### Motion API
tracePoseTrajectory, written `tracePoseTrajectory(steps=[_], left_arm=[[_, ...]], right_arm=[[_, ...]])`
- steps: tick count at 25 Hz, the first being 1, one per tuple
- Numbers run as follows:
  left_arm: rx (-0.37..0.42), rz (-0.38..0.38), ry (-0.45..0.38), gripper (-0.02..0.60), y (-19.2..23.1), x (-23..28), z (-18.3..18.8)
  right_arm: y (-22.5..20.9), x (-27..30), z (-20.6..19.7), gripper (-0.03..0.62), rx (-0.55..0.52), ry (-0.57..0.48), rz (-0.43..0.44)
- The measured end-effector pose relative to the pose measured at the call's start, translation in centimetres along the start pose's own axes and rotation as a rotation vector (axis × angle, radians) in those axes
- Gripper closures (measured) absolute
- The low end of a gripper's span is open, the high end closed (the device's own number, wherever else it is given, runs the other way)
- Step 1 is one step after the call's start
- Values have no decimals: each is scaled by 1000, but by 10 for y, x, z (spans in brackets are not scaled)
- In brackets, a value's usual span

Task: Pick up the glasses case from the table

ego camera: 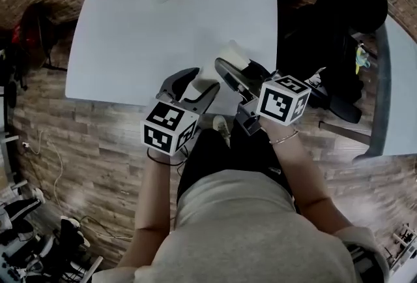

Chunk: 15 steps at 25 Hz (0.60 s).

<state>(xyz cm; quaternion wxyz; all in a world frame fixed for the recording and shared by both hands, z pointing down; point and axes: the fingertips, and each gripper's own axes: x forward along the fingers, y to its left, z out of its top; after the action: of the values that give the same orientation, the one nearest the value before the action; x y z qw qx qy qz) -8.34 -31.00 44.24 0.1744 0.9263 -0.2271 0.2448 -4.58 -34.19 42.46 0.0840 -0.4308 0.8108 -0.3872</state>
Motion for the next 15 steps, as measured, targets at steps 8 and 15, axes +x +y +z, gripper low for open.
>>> tracePoseTrajectory(steps=[8, 15], left_arm=[[-74, 76, -103, 561, 4, -37, 18], [-197, 113, -281, 571, 20, -68, 40]], right_arm=[[32, -5, 11, 444, -107, 10, 24], [56, -3, 34, 445, -194, -12, 32]])
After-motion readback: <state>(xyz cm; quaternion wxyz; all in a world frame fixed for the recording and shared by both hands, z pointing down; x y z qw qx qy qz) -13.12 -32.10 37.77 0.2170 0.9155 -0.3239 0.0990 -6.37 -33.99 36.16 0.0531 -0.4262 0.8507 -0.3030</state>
